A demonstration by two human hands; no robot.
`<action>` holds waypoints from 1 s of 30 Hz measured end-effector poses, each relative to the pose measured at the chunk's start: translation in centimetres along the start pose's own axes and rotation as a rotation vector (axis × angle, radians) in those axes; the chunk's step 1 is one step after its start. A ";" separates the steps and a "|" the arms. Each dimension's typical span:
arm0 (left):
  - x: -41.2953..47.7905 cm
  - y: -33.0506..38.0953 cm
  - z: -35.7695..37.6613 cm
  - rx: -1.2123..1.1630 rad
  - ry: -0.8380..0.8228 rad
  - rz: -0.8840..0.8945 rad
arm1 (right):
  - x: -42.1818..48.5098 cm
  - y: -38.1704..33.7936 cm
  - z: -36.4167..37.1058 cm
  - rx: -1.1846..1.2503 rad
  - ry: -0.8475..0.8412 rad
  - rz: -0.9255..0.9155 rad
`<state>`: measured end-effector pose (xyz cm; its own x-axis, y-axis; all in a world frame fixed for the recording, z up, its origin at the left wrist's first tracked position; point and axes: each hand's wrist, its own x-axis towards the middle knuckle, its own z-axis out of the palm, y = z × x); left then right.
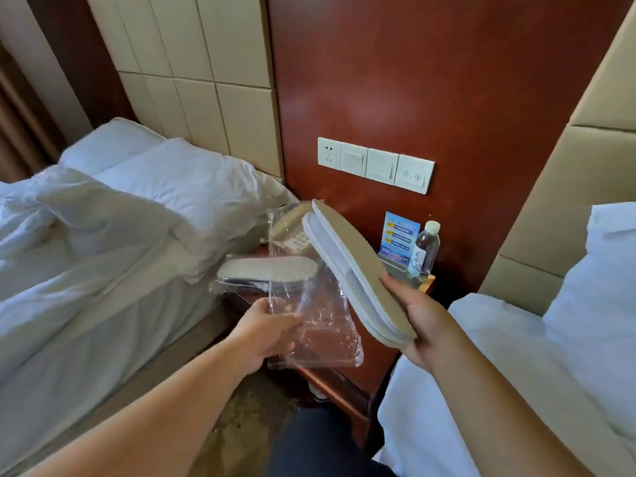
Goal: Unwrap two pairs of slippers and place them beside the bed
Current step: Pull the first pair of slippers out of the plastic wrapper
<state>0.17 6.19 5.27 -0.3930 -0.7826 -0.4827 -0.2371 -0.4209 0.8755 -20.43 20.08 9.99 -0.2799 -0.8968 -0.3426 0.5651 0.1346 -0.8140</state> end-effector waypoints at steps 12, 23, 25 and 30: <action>5.5 -7.1 8.3 0.155 -0.035 -0.160 | 4.2 4.5 -6.0 -0.150 0.352 0.049; 6.9 -6.7 4.5 0.438 0.012 -0.054 | 11.1 9.8 -5.1 -0.512 0.587 0.091; 7.0 -6.5 3.4 0.397 0.035 -0.072 | 11.5 10.6 -5.2 -0.613 0.638 0.103; 6.5 -6.3 1.1 0.299 0.048 -0.093 | 11.6 11.2 -5.8 -0.830 0.702 0.142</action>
<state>-1.85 4.23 -3.36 -0.3165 -0.7711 -0.5524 -0.5237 -0.3436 0.7796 -21.87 13.60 -5.84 -0.7822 -0.4462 -0.4349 0.0027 0.6956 -0.7184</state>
